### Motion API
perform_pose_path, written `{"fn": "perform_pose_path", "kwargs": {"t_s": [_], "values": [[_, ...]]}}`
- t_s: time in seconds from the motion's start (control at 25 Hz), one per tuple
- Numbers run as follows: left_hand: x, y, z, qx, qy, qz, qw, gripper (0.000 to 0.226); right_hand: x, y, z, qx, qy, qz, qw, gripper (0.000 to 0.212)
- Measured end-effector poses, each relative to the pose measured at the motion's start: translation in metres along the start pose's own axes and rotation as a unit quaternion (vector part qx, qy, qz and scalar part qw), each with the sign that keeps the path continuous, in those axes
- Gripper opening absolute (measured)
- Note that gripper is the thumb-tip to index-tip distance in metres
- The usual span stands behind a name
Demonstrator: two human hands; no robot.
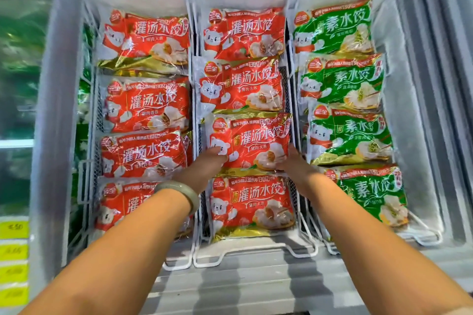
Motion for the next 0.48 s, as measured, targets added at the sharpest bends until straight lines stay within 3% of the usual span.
{"fn": "perform_pose_path", "kwargs": {"t_s": [0.08, 0.16, 0.28, 0.4, 0.48], "values": [[0.007, -0.001, 0.002, 0.007, 0.005, -0.004, 1.0, 0.045, 0.009, 0.002, 0.0, 0.027, 0.002, 0.031, 0.999, 0.089], [0.016, -0.004, 0.002, 0.025, 0.011, -0.003, 1.0, 0.037, 0.017, 0.004, 0.002, -0.014, -0.022, 0.037, 0.999, 0.07], [0.025, -0.011, 0.0, 0.053, 0.006, -0.003, 0.999, 0.036, 0.034, 0.011, 0.007, -0.039, -0.047, 0.016, 0.998, 0.063], [0.04, -0.012, 0.003, 0.062, 0.018, -0.007, 0.998, 0.035, 0.063, 0.01, 0.016, -0.087, -0.042, 0.034, 0.995, 0.034], [0.051, -0.008, 0.01, 0.064, 0.026, -0.003, 0.998, 0.026, 0.081, 0.006, 0.03, -0.124, -0.044, 0.025, 0.991, 0.028]]}}
Point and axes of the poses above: each hand's wrist, its own x-axis away from the middle knuckle, its own y-axis out of the palm, z = x × y, the point moved 3 cm from there along -x, towards the middle knuckle, and after that the axes turned 3 degrees about y, right-handed, at the moved point
